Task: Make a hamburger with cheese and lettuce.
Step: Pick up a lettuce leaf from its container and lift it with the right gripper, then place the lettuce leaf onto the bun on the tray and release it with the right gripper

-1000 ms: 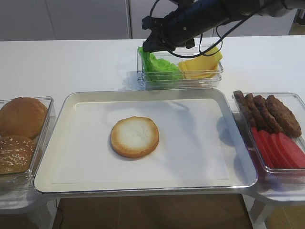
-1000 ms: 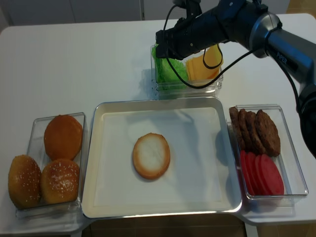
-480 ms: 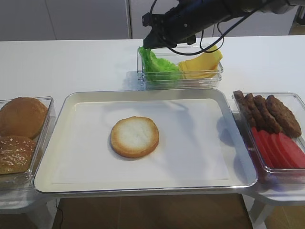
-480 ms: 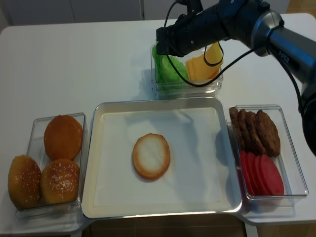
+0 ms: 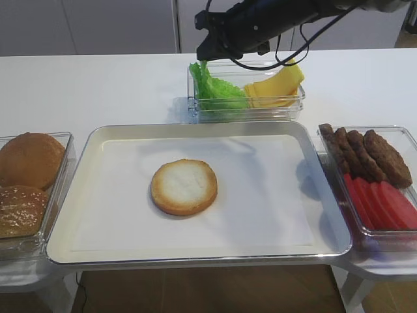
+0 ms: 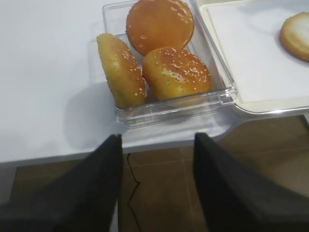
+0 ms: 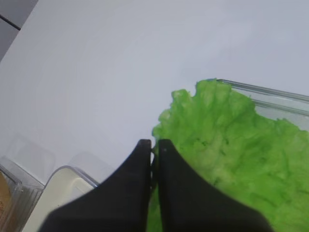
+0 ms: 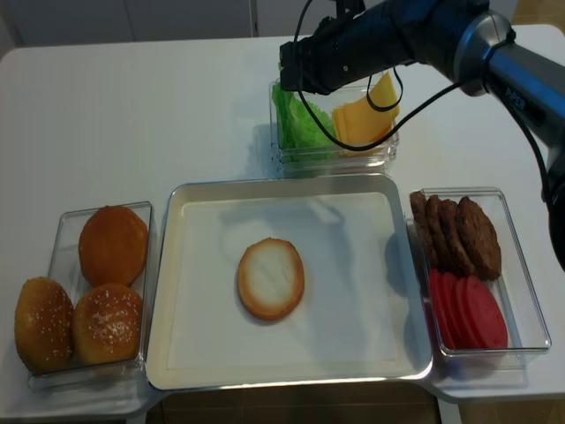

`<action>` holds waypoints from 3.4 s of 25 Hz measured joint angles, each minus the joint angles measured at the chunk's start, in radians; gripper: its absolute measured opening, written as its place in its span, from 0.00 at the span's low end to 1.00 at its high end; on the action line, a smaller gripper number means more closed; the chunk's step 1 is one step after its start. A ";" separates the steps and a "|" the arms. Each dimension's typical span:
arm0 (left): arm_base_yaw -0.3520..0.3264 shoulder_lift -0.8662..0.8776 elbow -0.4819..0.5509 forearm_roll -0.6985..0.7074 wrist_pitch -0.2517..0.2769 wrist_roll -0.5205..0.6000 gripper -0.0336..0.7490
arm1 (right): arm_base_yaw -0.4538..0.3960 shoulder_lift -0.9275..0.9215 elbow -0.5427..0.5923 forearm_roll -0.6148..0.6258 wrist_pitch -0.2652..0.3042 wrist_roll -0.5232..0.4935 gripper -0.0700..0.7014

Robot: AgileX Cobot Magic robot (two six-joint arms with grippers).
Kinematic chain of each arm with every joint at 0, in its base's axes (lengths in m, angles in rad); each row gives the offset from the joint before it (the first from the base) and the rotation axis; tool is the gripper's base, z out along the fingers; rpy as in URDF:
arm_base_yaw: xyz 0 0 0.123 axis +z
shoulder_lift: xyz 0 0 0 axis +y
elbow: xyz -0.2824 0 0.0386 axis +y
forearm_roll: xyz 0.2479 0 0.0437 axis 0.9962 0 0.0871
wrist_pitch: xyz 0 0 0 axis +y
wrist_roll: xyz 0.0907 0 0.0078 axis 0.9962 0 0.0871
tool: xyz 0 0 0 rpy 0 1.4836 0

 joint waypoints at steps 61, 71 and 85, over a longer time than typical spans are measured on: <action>0.000 0.000 0.000 0.000 0.000 0.000 0.50 | 0.127 -0.579 0.732 -0.082 -0.128 0.077 0.15; 0.000 0.000 0.000 0.000 0.000 0.000 0.50 | 0.129 -0.540 0.732 -0.031 -0.171 0.015 0.15; 0.000 0.000 0.000 0.000 0.000 0.000 0.50 | 0.129 -0.505 0.732 0.039 -0.171 -0.032 0.15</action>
